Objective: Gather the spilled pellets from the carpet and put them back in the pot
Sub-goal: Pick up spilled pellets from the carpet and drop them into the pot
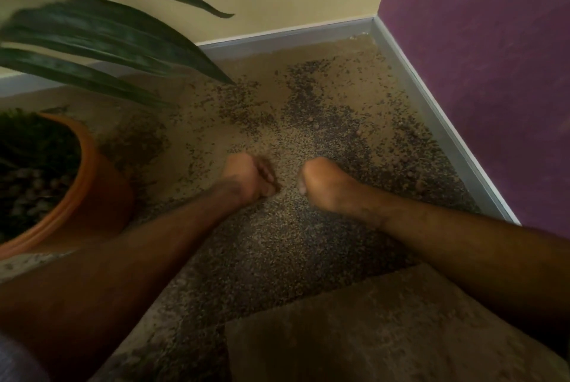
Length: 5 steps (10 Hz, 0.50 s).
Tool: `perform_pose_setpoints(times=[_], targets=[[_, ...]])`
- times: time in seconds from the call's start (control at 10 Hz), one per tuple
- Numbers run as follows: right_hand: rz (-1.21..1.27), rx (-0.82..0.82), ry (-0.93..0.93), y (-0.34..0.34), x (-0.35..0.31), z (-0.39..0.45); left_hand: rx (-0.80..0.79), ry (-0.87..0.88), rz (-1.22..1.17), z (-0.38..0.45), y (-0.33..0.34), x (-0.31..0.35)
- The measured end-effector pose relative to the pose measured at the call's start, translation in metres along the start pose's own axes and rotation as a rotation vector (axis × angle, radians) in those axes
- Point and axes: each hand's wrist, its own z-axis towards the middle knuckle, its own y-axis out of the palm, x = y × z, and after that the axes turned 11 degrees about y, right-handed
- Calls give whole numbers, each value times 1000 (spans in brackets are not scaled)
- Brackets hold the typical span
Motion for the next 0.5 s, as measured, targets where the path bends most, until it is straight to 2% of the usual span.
perform_pose_setpoints(times=[0.2,0.3,0.4,0.5], targets=[[179,-45,36,-16,1,-6,-4,89,88,-45,-44,-10],[410,-65,53,-29,-11,-14,-33,82,132,-78,-76,-15],[480,-66,33,-44,-37,-28,-30,61,97,-118,-101,-26],[474,-72,-56,-69,-70,-40,74,31,32,-160,-122,-39]])
